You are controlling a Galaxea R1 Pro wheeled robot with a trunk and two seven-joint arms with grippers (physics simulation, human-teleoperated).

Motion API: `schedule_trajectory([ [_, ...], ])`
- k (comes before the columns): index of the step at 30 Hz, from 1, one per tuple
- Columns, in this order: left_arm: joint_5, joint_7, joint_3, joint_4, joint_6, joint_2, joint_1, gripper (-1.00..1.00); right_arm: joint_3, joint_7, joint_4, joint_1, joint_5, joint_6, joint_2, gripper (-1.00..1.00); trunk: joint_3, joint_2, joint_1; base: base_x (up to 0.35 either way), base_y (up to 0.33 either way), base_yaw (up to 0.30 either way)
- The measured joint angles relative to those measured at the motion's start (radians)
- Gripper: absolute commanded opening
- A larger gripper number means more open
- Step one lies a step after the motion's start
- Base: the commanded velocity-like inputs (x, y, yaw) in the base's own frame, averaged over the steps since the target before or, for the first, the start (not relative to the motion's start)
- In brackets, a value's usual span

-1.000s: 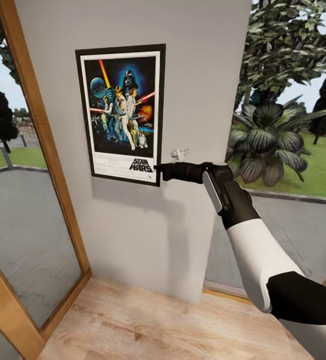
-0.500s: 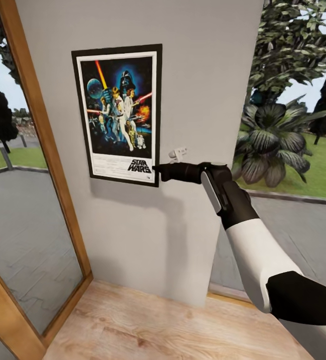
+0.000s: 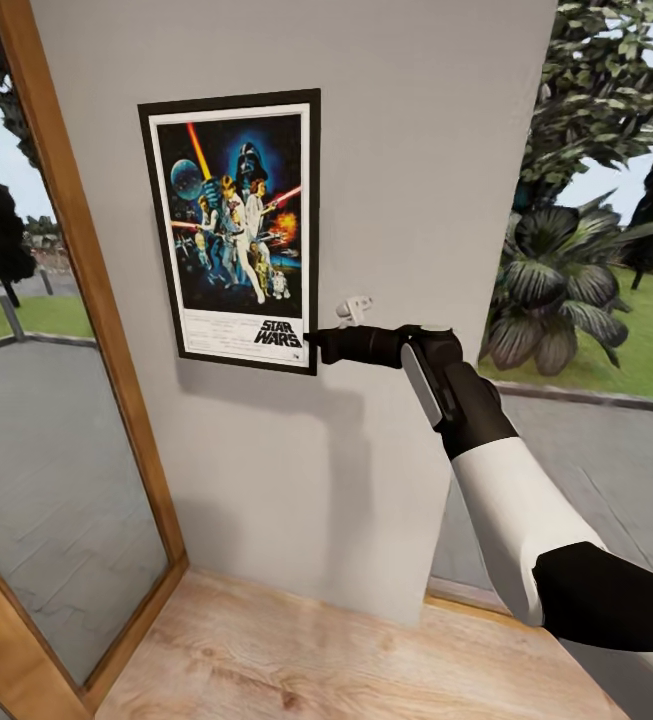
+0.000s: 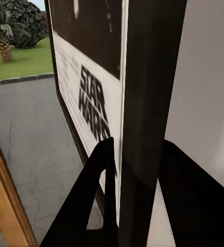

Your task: Pick up the poster from the kitchen countertop and hang it on one of the wall nails in the kitchen.

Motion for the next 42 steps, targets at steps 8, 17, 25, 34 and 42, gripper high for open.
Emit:
schedule_trajectory([
  [8,0.000,0.000,0.000,0.000,0.000,0.000,0.000,1.00,0.000,0.000,-0.001,0.000,-0.001,0.000,0.000,-1.00,0.000,0.000,0.000,0.081,0.015,0.000],
  [17,0.000,0.000,0.000,0.000,0.000,0.000,0.000,1.00,0.000,0.000,-0.002,0.000,-0.001,0.000,0.000,-1.00,0.000,0.000,0.000,0.029,0.080,0.000],
  [25,0.001,0.000,0.000,0.000,0.000,0.001,0.000,1.00,0.000,0.001,-0.002,0.000,-0.002,0.000,0.000,-1.00,0.000,0.000,0.000,0.083,0.091,0.000],
  [34,0.000,0.000,0.000,0.000,0.000,0.001,0.000,1.00,0.000,0.002,-0.002,0.000,-0.003,0.000,0.000,-1.00,0.000,0.000,0.000,0.090,0.077,0.000],
  [42,0.001,0.000,0.000,0.000,0.000,0.002,0.000,1.00,0.000,0.002,-0.001,0.000,-0.002,0.000,0.000,-1.00,0.000,0.000,0.000,0.154,0.013,0.000],
])
